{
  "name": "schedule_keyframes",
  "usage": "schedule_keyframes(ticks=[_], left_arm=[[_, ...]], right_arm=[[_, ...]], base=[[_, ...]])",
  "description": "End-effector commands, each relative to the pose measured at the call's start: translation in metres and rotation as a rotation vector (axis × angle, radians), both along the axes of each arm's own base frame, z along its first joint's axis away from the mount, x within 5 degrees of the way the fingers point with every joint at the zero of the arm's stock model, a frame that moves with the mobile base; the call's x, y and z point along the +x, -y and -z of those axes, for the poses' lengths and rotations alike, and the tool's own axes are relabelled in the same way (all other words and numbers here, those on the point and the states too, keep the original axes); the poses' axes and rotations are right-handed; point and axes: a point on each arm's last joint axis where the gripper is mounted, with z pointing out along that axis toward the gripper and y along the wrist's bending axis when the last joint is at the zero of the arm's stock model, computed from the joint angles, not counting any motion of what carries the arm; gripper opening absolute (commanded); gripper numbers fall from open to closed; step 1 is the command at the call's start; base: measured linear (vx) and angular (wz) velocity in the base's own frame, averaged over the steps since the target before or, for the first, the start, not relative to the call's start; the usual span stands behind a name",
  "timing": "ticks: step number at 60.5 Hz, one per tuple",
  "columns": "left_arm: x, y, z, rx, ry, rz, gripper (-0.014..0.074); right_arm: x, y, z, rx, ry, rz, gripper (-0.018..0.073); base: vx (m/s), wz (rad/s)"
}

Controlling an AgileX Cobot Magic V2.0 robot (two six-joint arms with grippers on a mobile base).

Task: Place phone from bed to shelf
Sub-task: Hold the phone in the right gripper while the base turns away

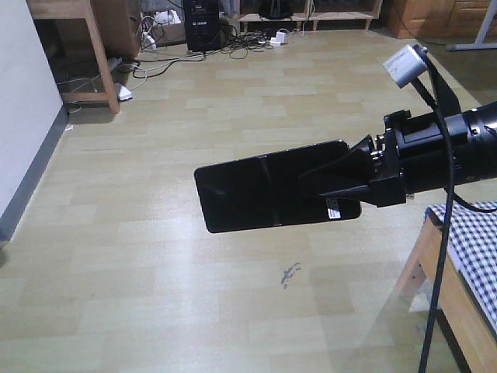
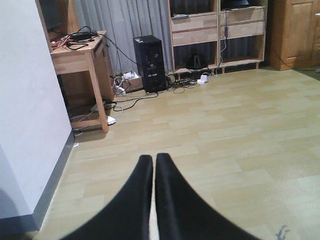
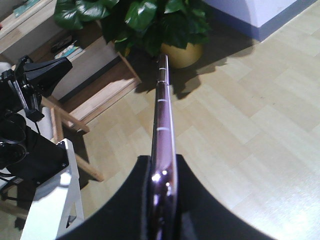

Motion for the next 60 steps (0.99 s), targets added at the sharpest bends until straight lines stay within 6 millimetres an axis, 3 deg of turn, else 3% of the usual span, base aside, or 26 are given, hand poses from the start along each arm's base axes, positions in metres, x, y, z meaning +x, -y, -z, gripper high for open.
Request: schedule_keyframes(ticks=[1,60], left_arm=[[-0.001,0.0005,-0.0152,-0.011,0.1,0.006,0.0001],[-0.001,0.0005,-0.0152,-0.011,0.1,0.006,0.0001]], right_arm=[[-0.0121,-0.0039,-0.0239,0.1,0.028,-0.053,-0.0001],[-0.0121,-0.0039,-0.0239,0.1,0.028,-0.053,-0.0001]], base=[[0.41,0.03],[0.47,-0.04]])
